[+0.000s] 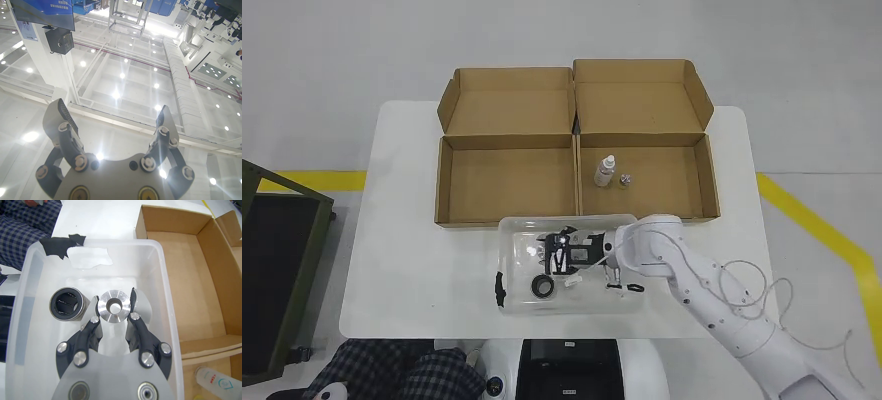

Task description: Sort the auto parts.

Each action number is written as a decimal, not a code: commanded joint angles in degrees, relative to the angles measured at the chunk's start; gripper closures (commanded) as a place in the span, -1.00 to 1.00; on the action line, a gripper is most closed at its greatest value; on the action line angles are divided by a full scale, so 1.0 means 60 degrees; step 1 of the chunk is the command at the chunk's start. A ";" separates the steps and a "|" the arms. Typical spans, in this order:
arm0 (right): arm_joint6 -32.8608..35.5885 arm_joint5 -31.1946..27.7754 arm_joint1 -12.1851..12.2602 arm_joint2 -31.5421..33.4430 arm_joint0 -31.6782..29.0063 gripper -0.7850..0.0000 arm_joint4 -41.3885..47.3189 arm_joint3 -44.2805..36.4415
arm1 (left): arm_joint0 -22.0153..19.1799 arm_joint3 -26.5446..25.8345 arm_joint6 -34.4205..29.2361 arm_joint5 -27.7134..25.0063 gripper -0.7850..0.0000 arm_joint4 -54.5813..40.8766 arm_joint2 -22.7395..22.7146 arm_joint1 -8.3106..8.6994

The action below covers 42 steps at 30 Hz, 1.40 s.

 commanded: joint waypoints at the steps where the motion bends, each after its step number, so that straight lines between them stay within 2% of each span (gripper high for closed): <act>1: -0.0053 -0.0040 0.0043 0.0141 -0.0103 1.00 0.0036 -0.0245 | 0.0000 0.0000 0.0000 0.0000 -1.00 0.0000 0.0000 0.0000; 16: -0.0823 -0.0505 0.0493 0.1901 -0.1117 1.00 0.0433 -0.2156 | 0.0000 0.0000 0.0000 0.0000 -1.00 0.0000 0.0000 0.0000; 25: -0.1617 -0.0806 0.0777 0.3477 -0.1785 1.00 0.0852 -0.3147 | 0.0000 0.0000 0.0000 0.0000 -1.00 0.0000 0.0000 0.0000; 42: -0.3022 -0.0850 0.1123 0.6221 -0.2795 1.00 0.1601 -0.3763 | 0.0000 0.0000 0.0000 0.0000 -1.00 0.0000 0.0000 0.0000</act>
